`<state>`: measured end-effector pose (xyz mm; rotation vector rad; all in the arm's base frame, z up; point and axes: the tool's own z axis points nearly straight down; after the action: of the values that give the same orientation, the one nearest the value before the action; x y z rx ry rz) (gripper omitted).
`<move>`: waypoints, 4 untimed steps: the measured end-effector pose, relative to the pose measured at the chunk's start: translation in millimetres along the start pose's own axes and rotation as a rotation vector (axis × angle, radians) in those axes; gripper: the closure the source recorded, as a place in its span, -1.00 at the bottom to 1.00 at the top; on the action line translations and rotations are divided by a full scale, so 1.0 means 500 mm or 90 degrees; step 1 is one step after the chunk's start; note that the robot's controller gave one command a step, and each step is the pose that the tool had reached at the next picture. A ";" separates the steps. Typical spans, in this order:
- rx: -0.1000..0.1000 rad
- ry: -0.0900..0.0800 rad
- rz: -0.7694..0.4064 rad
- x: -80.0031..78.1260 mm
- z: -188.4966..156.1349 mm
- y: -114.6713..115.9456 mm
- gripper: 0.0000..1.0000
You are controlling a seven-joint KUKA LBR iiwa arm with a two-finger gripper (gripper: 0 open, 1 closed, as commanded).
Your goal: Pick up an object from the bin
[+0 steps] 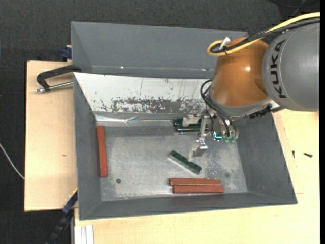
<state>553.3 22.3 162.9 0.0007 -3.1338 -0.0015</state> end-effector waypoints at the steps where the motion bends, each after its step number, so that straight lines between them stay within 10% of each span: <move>1: 0.000 -0.005 0.000 -0.004 -0.009 0.000 -1.00; 2: 0.000 -0.012 0.002 0.007 0.058 0.010 -1.00; 3: 0.000 -0.008 -0.053 0.054 0.139 -0.024 1.00; 4: 0.000 -0.008 -0.053 0.055 0.139 -0.024 1.00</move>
Offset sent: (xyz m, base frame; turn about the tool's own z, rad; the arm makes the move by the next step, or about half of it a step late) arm -0.0204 0.0133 -0.0929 0.0043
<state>525.5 10.4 93.7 0.1320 -3.1430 -0.0021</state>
